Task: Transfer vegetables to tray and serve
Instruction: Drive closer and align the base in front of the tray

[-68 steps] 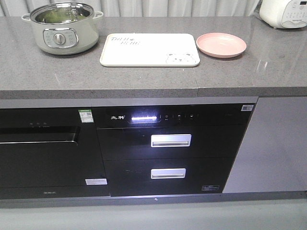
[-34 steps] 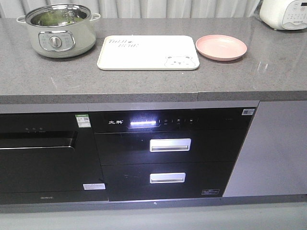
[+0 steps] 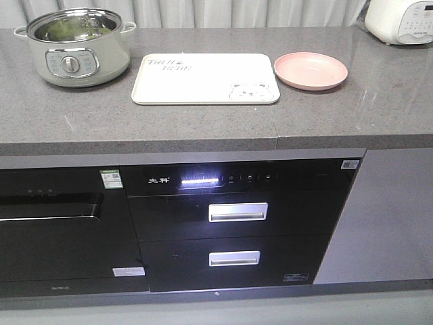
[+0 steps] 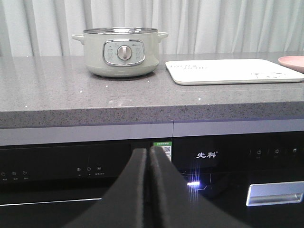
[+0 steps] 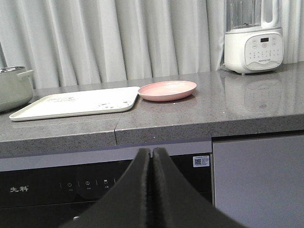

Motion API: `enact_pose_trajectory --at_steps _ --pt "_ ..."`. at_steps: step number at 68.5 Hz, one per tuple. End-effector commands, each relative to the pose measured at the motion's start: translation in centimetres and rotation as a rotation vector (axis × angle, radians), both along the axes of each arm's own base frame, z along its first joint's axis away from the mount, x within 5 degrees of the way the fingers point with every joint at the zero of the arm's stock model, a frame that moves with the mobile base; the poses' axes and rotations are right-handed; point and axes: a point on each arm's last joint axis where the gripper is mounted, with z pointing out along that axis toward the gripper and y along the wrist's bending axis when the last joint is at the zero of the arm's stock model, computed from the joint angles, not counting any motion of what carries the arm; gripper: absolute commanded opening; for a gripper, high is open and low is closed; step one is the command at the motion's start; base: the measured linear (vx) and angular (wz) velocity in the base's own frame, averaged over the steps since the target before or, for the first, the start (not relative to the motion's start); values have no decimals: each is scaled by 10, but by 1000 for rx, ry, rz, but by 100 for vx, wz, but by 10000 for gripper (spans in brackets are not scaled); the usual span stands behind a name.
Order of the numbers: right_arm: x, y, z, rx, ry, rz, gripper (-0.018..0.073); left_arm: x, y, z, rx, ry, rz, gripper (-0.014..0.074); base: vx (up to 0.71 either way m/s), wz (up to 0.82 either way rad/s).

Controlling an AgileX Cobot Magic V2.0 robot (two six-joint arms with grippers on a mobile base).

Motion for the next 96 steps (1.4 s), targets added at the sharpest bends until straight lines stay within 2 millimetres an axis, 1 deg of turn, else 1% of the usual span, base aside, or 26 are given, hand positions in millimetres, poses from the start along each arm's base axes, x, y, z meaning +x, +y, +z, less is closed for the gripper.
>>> enact_pose_trajectory --at_steps 1,96 --pt "0 1 2 -15 -66 2 -2 0 0 -2 -3 -61 3 -6 5 -2" --pt "0 1 2 -15 -66 2 -2 0 0 -2 -3 -61 3 -6 5 0"
